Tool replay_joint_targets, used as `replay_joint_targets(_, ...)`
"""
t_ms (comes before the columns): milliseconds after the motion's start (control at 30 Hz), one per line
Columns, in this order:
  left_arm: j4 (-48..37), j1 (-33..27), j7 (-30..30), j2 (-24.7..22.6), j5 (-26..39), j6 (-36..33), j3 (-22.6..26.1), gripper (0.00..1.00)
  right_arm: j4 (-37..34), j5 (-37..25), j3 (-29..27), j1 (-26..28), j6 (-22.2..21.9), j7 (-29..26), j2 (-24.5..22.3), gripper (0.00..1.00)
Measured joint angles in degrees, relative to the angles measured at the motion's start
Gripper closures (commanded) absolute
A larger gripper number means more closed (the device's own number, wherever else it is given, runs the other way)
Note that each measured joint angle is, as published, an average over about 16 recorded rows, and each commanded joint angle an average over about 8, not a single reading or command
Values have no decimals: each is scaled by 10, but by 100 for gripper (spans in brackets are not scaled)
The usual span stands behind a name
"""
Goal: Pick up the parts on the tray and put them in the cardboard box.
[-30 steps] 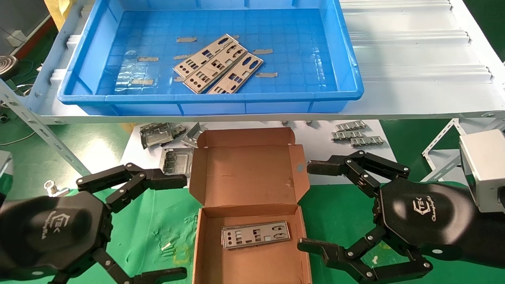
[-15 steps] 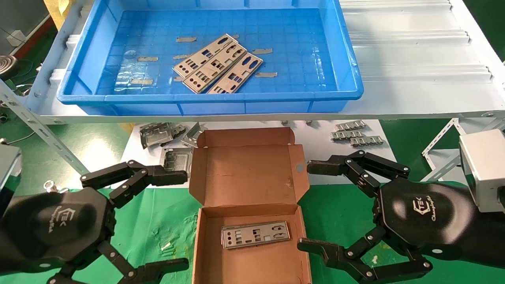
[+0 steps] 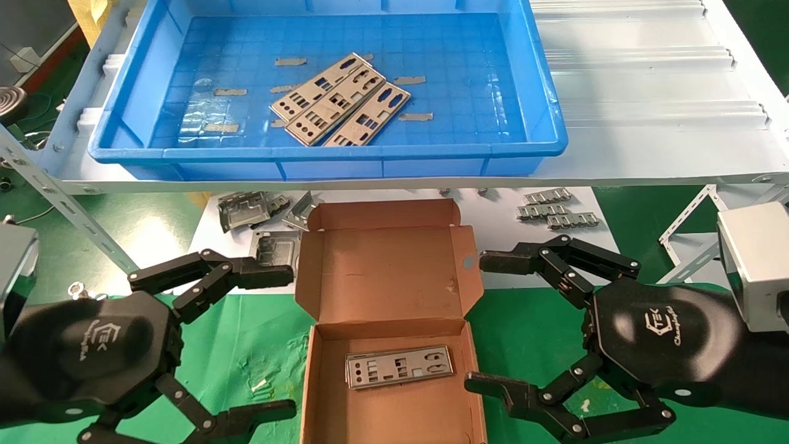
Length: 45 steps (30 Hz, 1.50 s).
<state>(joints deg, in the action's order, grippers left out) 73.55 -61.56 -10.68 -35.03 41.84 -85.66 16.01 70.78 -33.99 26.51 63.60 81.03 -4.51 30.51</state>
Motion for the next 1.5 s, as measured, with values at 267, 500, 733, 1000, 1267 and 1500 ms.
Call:
replay_joint_targets(267,-1,0,0,-1,1,0,0,0,0,0,0,0,0,0,0,0)
replay_joint_targets(500,-2,-1,1,-1,1,0,1,0,0,0,0,0,0,0,0,0)
replay_joint_targets(733,-2,-1,1,-1,1,0,1,0,0,0,0,0,0,0,0,0)
replay_joint_targets(1000,-3,-1,1,-1,1,0,1,0,0,0,0,0,0,0,0,0)
replay_joint_targets(1267,-3,-1,1,-1,1,0,1,0,0,0,0,0,0,0,0,0)
replay_joint_targets(1500,-3,-1,1,-1,1,0,1,0,0,0,0,0,0,0,0,0)
